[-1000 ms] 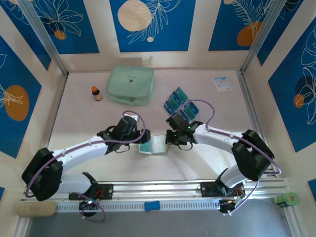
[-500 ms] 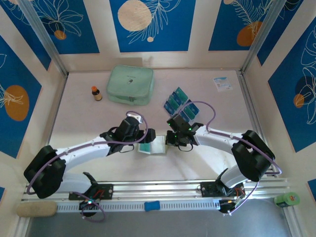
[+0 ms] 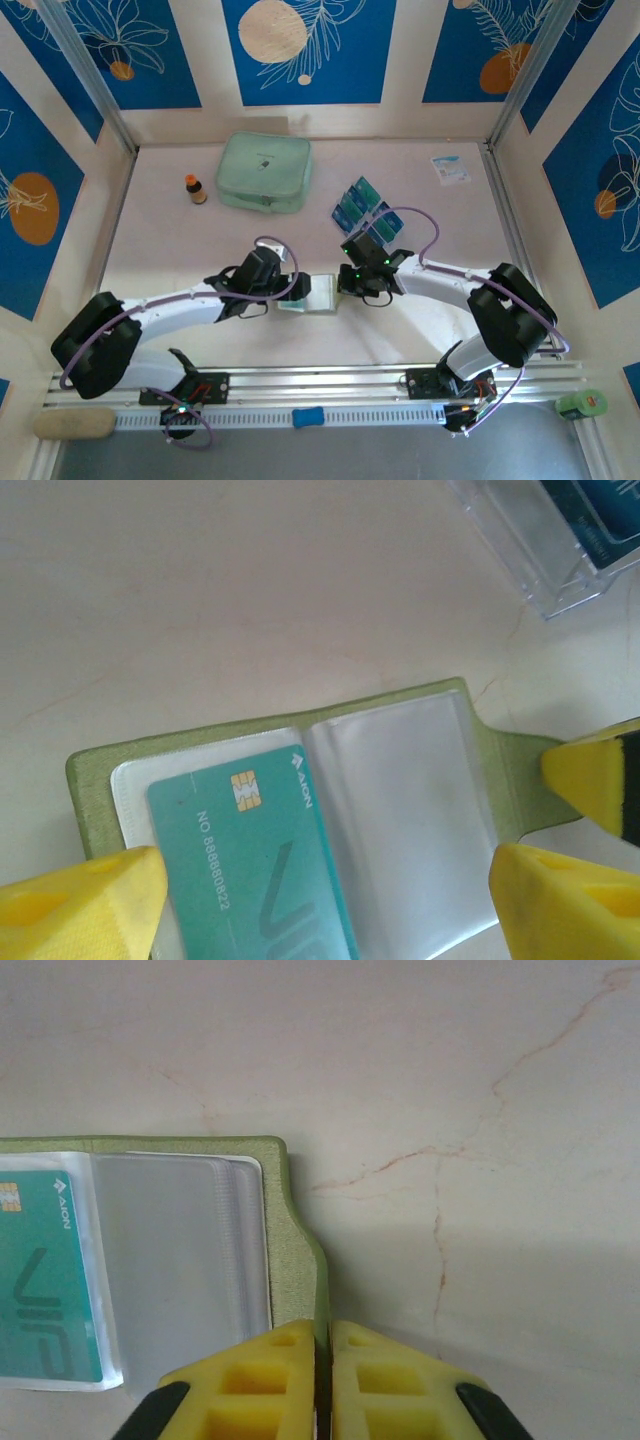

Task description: Put the credit cards into the card holder

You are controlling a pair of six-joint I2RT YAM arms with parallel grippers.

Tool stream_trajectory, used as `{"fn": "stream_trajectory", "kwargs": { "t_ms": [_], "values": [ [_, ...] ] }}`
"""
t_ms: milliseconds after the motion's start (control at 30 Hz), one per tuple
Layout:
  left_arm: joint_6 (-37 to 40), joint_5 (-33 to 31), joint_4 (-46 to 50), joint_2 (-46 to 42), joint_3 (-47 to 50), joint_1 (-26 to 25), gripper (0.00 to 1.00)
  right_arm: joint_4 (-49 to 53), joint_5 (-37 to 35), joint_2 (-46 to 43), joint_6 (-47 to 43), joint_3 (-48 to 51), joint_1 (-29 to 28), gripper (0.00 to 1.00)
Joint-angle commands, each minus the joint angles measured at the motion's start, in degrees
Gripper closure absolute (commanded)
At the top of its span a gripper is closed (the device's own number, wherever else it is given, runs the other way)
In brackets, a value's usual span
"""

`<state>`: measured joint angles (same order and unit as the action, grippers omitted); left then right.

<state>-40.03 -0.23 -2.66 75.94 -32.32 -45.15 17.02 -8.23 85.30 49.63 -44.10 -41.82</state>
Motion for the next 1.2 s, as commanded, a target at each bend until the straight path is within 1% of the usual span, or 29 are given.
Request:
{"fn": "stream_trajectory", "kwargs": {
  "t_ms": [0,100,333,467,600,733,967,1167],
  "values": [
    [1.12,-1.18,-1.29,0.94,1.28,-0.43,0.16,-0.76,1.80,0.23,0.08,1.01,0.58,0.84],
    [1.42,-1.19,-1.65,1.81,1.63,-0.45,0.16,0.08,1.90,-0.67,-0.36,0.45,0.73,0.77],
    [2.01,-1.42,-1.74,2.59,1.73,-0.41,0.16,1.97,1.24,-4.93,-0.80,-1.03,0.87,0.76],
    [2.09,-1.78,-1.48,2.39,1.92,-0.40,0.16,1.82,2.97,-4.83,-1.02,-2.81,0.57,0.82],
    [1.78,-2.82,-1.39,1.69,2.47,-0.41,0.16,0.13,4.36,-3.25,-0.14,-4.04,-0.66,0.94],
    [1.51,-4.20,-1.05,0.55,3.01,-0.46,0.16,-3.07,6.12,-1.05,1.25,-3.72,-1.35,1.00],
    [1.63,-5.04,-0.90,0.24,3.54,-0.44,0.16,-8.84,8.70,2.53,2.85,-2.58,-1.62,1.00],
    [1.95,-4.96,-0.88,0.87,3.40,-0.47,0.16,-9.79,10.12,5.54,2.40,-3.34,-1.33,1.00]
  ]
}}
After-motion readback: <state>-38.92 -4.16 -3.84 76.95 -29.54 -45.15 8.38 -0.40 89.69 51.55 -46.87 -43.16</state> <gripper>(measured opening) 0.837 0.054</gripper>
